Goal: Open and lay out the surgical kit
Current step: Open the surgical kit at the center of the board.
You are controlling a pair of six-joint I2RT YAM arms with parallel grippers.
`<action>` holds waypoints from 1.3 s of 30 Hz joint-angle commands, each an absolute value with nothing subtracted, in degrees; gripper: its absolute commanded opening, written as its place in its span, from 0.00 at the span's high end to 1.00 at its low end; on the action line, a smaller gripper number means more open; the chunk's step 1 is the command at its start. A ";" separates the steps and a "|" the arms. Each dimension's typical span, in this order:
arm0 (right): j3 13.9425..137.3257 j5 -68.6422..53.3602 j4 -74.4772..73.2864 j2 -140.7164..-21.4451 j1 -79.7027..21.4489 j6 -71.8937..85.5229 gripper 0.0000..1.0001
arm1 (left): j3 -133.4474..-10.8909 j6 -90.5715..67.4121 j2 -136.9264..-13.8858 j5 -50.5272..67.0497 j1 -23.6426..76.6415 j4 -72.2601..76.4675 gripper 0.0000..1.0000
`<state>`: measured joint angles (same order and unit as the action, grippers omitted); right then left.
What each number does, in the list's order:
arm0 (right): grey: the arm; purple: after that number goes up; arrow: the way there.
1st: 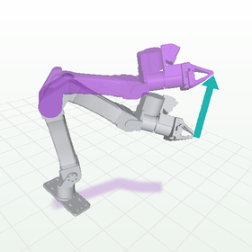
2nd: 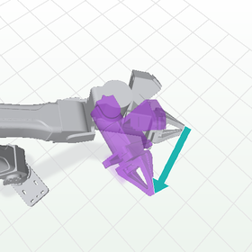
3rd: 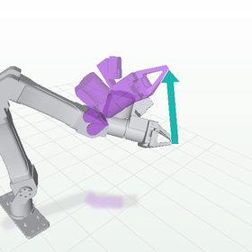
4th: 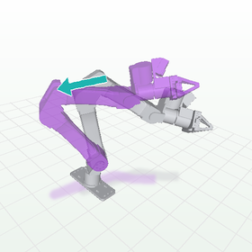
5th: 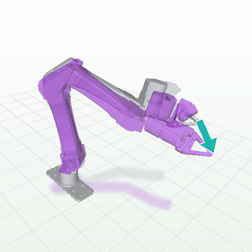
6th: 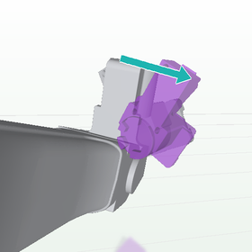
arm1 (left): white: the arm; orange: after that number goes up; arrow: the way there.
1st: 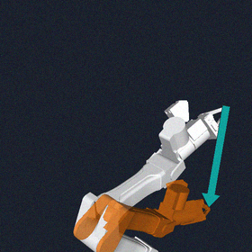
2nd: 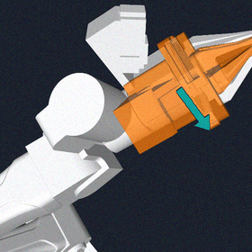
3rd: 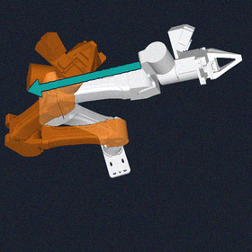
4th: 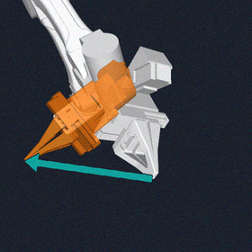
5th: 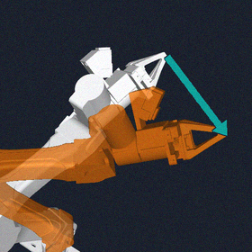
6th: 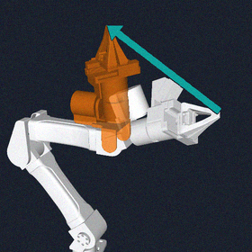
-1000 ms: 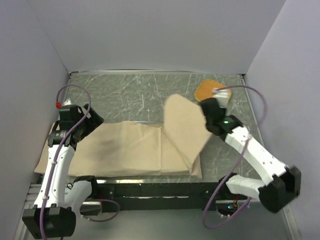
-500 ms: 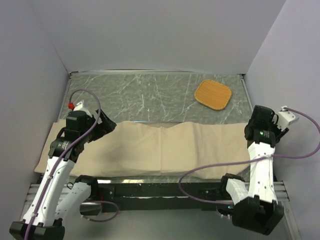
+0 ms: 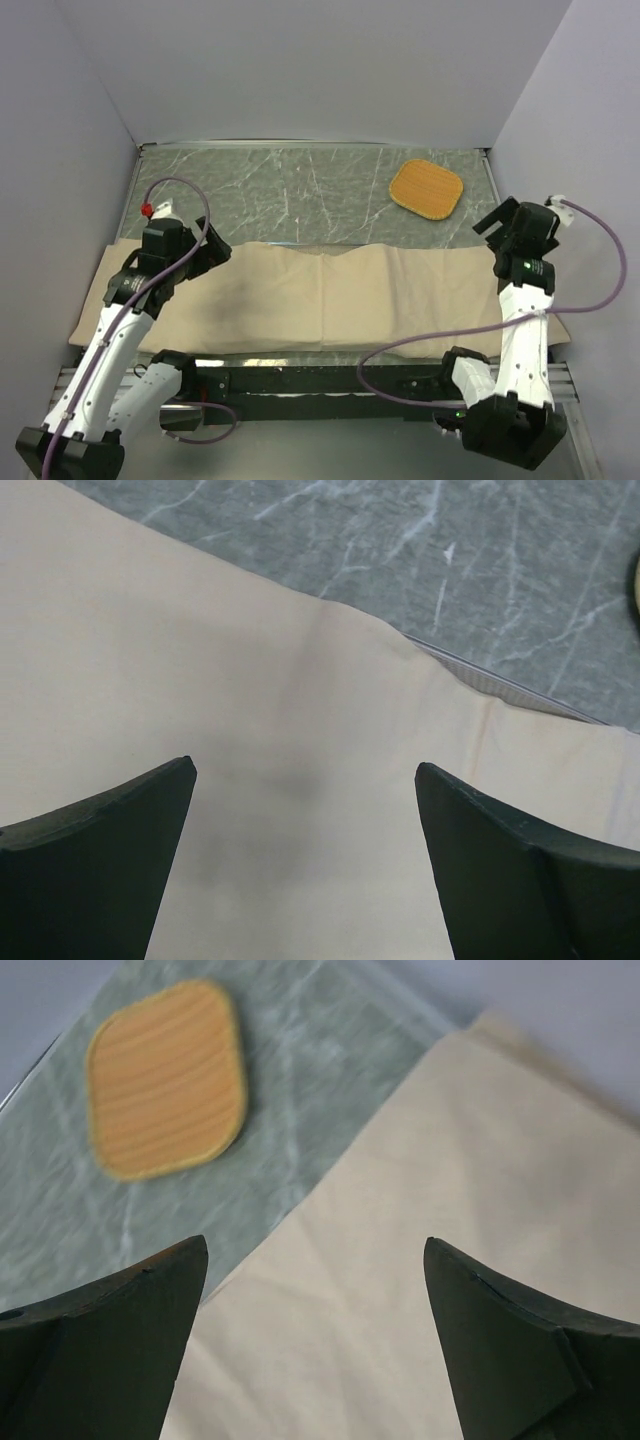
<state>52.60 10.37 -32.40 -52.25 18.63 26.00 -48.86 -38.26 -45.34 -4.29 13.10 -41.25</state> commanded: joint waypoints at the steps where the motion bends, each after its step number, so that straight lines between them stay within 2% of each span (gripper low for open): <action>1: 48.08 -7.99 -19.00 -59.40 18.81 33.65 0.03 | -50.36 -37.61 -48.07 -9.22 13.27 -38.58 0.01; 5: 50.26 -8.97 -13.98 -67.13 18.55 36.47 0.00 | -50.10 -38.58 -51.67 -10.81 13.27 -37.80 0.01; 18: 62.74 -8.26 -8.61 -97.35 15.03 37.88 0.00 | -47.55 -43.94 -57.92 -13.18 13.18 -34.63 0.01; 24: 73.11 -9.58 -10.36 -108.34 12.40 37.44 0.00 | -47.81 -47.11 -61.43 -14.06 13.18 -34.10 0.01; 30: 91.12 -13.78 -15.46 -121.26 8.89 34.46 0.00 | -49.39 -47.90 -65.30 -14.85 13.18 -34.19 0.00; 34: 103.06 -15.38 -18.54 -126.56 6.68 31.65 0.00 | -49.83 -48.43 -66.53 -15.12 13.10 -34.19 0.01; 39: 100.56 -11.97 -18.72 -121.39 5.71 32.34 0.00 | -49.75 -49.39 -67.24 -16.69 13.10 -34.63 0.01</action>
<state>100.77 -13.23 -17.34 -127.31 6.44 33.19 -47.68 -47.77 -67.02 -14.06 13.10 -35.81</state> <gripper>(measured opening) 1.000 0.995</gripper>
